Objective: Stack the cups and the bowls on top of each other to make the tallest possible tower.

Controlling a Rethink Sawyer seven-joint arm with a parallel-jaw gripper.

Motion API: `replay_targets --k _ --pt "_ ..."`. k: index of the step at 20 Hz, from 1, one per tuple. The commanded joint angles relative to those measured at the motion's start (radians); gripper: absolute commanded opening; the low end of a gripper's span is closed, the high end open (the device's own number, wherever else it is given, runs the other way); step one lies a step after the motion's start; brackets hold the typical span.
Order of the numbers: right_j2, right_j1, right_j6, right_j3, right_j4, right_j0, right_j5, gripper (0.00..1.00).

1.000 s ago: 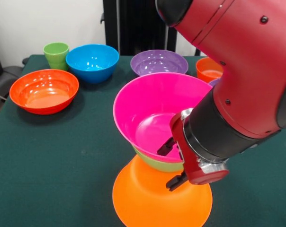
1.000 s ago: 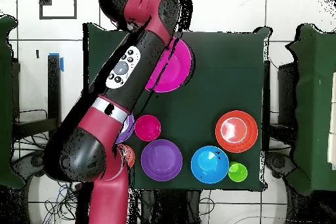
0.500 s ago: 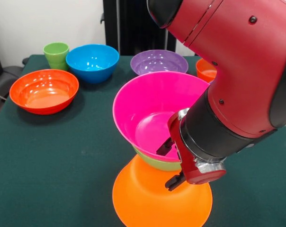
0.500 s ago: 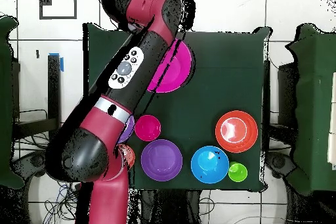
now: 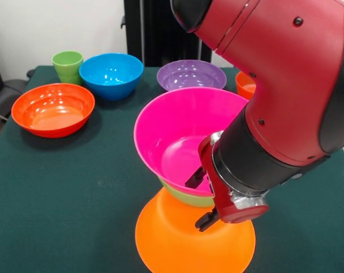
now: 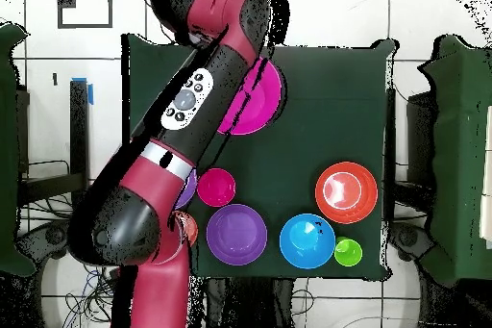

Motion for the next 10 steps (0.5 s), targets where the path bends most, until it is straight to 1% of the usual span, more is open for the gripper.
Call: replay_targets --k 1,3,4,10 --pt "0.046 -0.026 0.29 -0.117 0.021 -0.043 -0.066 1.0" --pt "0.031 -0.036 0.29 -0.136 0.03 -0.057 -0.06 1.0" --pt "0.006 -0.04 0.3 -0.163 0.042 -0.072 -0.049 1.0" --pt "-0.029 -0.044 0.331 -0.209 0.074 -0.098 -0.024 1.0"
